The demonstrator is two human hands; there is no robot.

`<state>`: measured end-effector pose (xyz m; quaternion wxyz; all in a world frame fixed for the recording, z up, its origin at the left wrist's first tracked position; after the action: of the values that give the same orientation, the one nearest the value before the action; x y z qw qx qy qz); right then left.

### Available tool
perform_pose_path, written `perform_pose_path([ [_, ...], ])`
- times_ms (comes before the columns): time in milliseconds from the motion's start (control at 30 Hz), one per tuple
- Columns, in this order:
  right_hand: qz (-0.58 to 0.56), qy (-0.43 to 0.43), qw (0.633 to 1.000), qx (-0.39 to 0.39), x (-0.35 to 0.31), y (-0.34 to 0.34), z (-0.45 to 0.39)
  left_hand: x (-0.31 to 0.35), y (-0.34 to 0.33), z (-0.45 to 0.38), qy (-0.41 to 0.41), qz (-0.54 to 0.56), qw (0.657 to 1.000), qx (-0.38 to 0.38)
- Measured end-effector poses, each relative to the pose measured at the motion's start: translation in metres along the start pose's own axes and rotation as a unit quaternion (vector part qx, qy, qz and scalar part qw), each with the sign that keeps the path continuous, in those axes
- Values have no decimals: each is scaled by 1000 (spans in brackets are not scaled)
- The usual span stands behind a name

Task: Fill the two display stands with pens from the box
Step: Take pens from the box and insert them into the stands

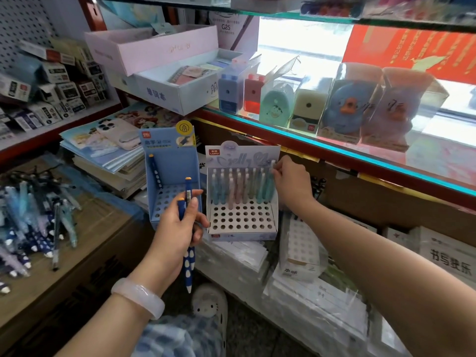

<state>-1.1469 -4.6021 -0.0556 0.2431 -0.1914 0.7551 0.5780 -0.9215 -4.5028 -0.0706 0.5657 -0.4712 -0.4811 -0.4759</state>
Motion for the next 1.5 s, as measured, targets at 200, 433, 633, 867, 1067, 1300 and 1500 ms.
perform_pose_path([
  [200, 73, 11, 997, -34, 0, -7, 1, -1, 2, 0, 0, 3, 1000, -1],
  [433, 207, -55, 973, -90, 5, -20, -7, 0, 3, 2, 14, 14, 1000, 14],
  [633, 270, -46, 956, -105, -4, -18, 1, 3, 2, 7, 51, -1, 999, 21],
  [867, -43, 89, 985, -142, -62, -17, 25, 13, 15, 4, 43, 66, 996, 43],
  [1067, -212, 144, 927, -273, -143, -39, 62, 24, 21, 8, 21, -3, 999, 37],
  [1300, -278, 115, 888, -348, -168, -70, 72, 24, 59, 2, 4, -61, 994, 92],
  [1500, -310, 86, 915, -245, -173, -82, 49, 26, 85, -11, 2, -42, 997, 61],
])
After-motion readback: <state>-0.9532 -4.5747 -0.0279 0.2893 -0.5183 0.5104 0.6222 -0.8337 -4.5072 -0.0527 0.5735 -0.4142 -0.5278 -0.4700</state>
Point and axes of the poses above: each hand's wrist, its own z-axis away from the middle knuckle, its own y-axis out of the back of the hand, x = y × z, the point moved 7 cm from there along -z, towards the middle knuckle, and after that the axes turned 1 degree about y, right-handed, at the moved point
